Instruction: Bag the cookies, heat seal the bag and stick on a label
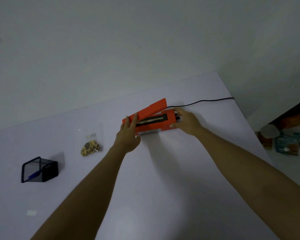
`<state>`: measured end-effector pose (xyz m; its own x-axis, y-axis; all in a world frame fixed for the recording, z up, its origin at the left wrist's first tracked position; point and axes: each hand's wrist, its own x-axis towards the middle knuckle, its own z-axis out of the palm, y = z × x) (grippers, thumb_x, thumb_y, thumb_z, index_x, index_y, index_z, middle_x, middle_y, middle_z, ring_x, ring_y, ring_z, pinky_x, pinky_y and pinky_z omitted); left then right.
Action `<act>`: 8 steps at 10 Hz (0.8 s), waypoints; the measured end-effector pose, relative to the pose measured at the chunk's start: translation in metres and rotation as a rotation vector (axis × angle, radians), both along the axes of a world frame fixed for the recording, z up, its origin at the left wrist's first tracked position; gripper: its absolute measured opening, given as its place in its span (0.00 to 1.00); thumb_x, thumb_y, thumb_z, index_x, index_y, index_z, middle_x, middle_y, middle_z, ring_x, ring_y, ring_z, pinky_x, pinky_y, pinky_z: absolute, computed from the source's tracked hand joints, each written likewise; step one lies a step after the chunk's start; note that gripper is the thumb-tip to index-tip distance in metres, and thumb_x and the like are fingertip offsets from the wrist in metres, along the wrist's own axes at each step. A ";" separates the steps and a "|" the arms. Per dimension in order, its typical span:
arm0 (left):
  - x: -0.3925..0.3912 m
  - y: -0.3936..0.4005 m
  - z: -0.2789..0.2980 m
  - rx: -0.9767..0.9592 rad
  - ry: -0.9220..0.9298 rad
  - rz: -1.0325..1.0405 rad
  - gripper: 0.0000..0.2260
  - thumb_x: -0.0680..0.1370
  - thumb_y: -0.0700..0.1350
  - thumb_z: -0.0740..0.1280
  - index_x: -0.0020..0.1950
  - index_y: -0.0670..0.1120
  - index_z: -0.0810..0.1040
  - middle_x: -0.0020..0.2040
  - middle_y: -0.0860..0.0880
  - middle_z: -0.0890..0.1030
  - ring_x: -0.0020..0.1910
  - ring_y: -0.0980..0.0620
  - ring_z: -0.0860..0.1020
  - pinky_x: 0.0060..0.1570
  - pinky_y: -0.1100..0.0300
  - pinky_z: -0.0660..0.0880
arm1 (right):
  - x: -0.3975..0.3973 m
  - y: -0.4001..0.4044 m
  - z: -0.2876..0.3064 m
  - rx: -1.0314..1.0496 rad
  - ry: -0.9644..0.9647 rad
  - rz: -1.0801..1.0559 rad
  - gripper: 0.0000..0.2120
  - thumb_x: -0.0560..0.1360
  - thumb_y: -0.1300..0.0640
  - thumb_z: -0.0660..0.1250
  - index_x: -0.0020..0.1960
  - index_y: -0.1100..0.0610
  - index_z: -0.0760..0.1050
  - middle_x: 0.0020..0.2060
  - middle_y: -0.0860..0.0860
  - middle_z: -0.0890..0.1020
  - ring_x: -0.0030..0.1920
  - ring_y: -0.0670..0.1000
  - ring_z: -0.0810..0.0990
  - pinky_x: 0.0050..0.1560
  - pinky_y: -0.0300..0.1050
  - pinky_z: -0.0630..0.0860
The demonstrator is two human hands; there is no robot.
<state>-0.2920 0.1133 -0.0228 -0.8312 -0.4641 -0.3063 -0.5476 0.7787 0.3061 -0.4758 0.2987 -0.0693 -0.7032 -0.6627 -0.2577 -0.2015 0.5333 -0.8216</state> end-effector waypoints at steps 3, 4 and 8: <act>0.027 0.013 0.005 0.031 -0.011 0.042 0.42 0.77 0.47 0.66 0.78 0.52 0.37 0.80 0.45 0.44 0.77 0.40 0.56 0.69 0.39 0.66 | 0.040 0.016 -0.002 0.170 0.094 -0.192 0.43 0.68 0.55 0.77 0.75 0.59 0.56 0.71 0.60 0.67 0.70 0.61 0.66 0.67 0.55 0.67; 0.048 0.022 0.004 0.029 -0.040 0.055 0.41 0.77 0.47 0.65 0.78 0.50 0.37 0.80 0.45 0.44 0.77 0.40 0.54 0.71 0.40 0.64 | 0.072 0.029 -0.002 0.235 0.167 -0.285 0.38 0.71 0.55 0.74 0.74 0.59 0.58 0.69 0.60 0.68 0.68 0.60 0.67 0.63 0.54 0.71; 0.165 0.085 -0.035 0.202 -0.114 0.171 0.33 0.82 0.54 0.55 0.78 0.43 0.40 0.80 0.44 0.43 0.78 0.40 0.48 0.76 0.44 0.50 | 0.218 0.060 -0.023 0.371 0.262 0.132 0.35 0.78 0.46 0.61 0.77 0.60 0.51 0.76 0.57 0.57 0.77 0.55 0.54 0.75 0.48 0.53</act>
